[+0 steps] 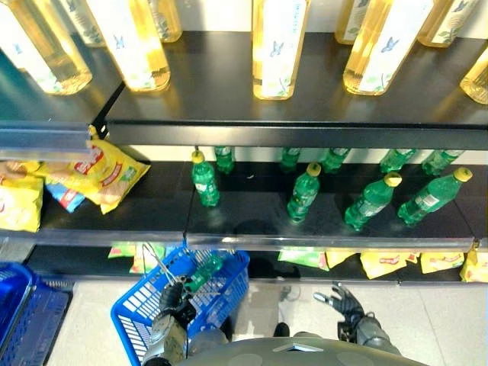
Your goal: Pick up the snacks into the basket
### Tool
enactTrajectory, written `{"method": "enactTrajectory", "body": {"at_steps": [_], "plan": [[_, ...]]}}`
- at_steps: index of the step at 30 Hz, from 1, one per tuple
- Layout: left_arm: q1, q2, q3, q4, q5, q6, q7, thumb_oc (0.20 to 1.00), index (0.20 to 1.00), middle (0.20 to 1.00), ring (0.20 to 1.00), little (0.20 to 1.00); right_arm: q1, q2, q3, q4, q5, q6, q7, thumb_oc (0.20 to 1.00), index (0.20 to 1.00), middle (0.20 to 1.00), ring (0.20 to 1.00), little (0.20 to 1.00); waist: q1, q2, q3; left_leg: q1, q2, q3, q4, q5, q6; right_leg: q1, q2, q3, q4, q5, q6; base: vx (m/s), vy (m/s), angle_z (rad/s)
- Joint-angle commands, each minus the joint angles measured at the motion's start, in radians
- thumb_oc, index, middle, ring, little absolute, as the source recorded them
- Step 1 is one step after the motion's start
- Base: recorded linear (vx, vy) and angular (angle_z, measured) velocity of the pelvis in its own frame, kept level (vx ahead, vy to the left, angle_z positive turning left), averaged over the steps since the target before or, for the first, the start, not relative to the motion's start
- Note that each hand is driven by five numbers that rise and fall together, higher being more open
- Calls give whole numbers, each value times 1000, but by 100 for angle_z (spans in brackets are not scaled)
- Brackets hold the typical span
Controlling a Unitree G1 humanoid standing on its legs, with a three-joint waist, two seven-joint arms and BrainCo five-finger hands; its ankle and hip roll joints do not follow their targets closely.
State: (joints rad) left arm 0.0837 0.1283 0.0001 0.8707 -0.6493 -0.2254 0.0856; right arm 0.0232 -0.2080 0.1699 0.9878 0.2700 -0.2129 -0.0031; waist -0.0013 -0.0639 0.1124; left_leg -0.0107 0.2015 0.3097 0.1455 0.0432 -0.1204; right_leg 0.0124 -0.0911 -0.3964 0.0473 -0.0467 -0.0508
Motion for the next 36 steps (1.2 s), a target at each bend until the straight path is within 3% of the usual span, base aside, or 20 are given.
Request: {"method": "enactTrajectory", "body": {"at_steps": [1,2,3,4,5,6,7,8,14,16,17,18,22,25,26,27,29,31,33,36], "plan": [[-55,27,10,-143,19,-110,8,200,200,200,200,200,13,-39,7,-47,32,-42,-1,1000,1000,1000,1000,1000,-23,31,-50,54,212,5,-159,259,-71,-53,-59,6,86,27,175,-76,207,39],[-56,26,11,-142,18,-111,7,200,200,200,200,200,14,-40,7,-49,32,-42,-1,1000,1000,1000,1000,1000,-24,35,-49,49,216,11,-166,276,-65,-63,-57,-3,94,32,166,-51,294,36],[-59,24,9,-145,15,-111,13,200,200,200,200,200,20,-50,3,-67,32,-43,-2,1000,1000,1000,1000,1000,-29,47,-47,59,248,-1,-197,316,-85,-90,-81,-6,146,17,173,-78,200,33],[-66,26,10,-140,14,-110,11,200,200,200,200,200,20,-53,2,-71,39,-44,-1,1000,1000,1000,1000,1000,-30,55,-42,70,249,-18,-212,321,-90,-107,-93,-4,176,16,173,-68,361,26],[-73,22,11,-133,5,-112,11,200,200,200,200,200,16,-62,-2,-67,40,-43,2,1000,1000,1000,1000,1000,-37,66,-45,70,230,-33,-233,260,-88,-137,-123,3,215,20,186,-52,233,18],[-73,22,11,-133,5,-112,11,200,200,200,200,200,16,-62,-2,-67,40,-43,2,1000,1000,1000,1000,1000,-37,66,-46,69,229,-33,-233,260,-87,-138,-124,3,216,20,187,-66,307,25],[-81,23,-1,-133,8,-111,3,200,200,200,200,200,13,-64,-14,-46,39,-41,1,1000,1000,1000,1000,1000,-42,68,-47,59,209,-22,-233,205,-88,-140,-156,9,210,38,197,-30,158,34],[-82,23,-1,-133,8,-111,3,200,200,200,200,200,12,-64,-14,-45,39,-41,1,1000,1000,1000,1000,1000,-42,68,-47,59,209,-21,-233,205,-88,-140,-156,9,210,38,197,-20,257,45],[-74,34,-37,-143,41,-104,-25,200,200,200,200,200,-5,-35,-81,58,48,-28,-17,1000,1000,1000,1000,1000,-44,51,-55,50,81,-29,-233,80,-49,-63,-242,4,66,153,260,67,284,32],[-67,49,-25,-142,71,-101,-26,200,200,200,200,200,-13,-9,-97,55,71,-23,-18,1000,1000,1000,1000,1000,-42,33,-55,72,16,-5,-233,29,-22,-44,-293,16,10,247,295,90,363,3],[-68,49,-25,-142,71,-101,-26,200,200,200,200,200,-14,-9,-97,55,71,-23,-18,1000,1000,1000,1000,1000,-42,31,-57,69,14,-5,-233,31,-20,-46,-295,16,8,249,295,69,315,-24],[-65,53,-24,-141,81,-102,-23,200,200,200,200,200,-10,2,-97,41,77,-23,-17,1000,1000,1000,1000,1000,-40,25,-57,74,-8,4,-233,11,-10,-41,-319,10,-15,290,311,38,224,-33],[-65,58,-14,-133,109,-107,-23,200,200,200,200,200,2,32,-91,8,102,-22,-4,1000,1000,1000,1000,1000,-37,2,-60,80,-112,16,-233,-35,42,-50,-398,-7,-46,482,313,40,329,-14],[-57,57,-3,-138,118,-106,-20,200,200,200,200,200,7,38,-84,-9,100,-22,-1,1000,1000,1000,1000,1000,-25,8,-60,91,-129,23,-233,-65,47,-58,-418,-54,-39,495,313,76,312,-33],[-59,54,-2,-140,114,-103,-20,200,200,200,200,200,5,40,-75,-18,102,-21,-1,1000,1000,1000,1000,1000,-23,14,-50,96,-136,24,-233,-72,57,-70,-420,-65,8,455,313,-15,359,-39],[-61,53,-4,-152,113,-104,-17,200,200,200,200,200,3,42,-70,-23,106,-23,-3,1000,1000,1000,1000,1000,-23,20,-41,97,-143,24,-233,-72,66,-74,-416,-73,49,421,313,-29,388,-32],[-68,59,-14,-165,113,-107,-11,200,200,200,200,200,6,44,-52,-39,121,-30,6,1000,1000,1000,1000,1000,-39,33,-24,95,-160,25,-233,-65,89,-85,-336,-45,143,315,290,-47,330,-9],[-60,58,-18,-170,112,-106,-15,200,200,200,200,200,22,39,-28,-54,129,-39,29,1000,1000,1000,1000,1000,-52,37,-21,79,-181,37,-233,-31,108,-112,-169,-27,173,220,227,-40,207,-10],[-36,49,-14,-161,101,-106,-21,200,200,200,200,200,42,31,-9,-59,141,-49,44,1000,1000,1000,1000,1000,-64,35,-34,79,-203,24,-233,-23,103,-105,-29,11,84,138,178,65,96,-3],[-23,39,-4,-143,98,-106,-25,200,200,200,200,200,55,24,8,-65,131,-49,51,1000,1000,1000,1000,1000,-68,30,-45,96,-216,22,-233,-27,97,-80,3,48,-15,134,160,86,13,19]]}}
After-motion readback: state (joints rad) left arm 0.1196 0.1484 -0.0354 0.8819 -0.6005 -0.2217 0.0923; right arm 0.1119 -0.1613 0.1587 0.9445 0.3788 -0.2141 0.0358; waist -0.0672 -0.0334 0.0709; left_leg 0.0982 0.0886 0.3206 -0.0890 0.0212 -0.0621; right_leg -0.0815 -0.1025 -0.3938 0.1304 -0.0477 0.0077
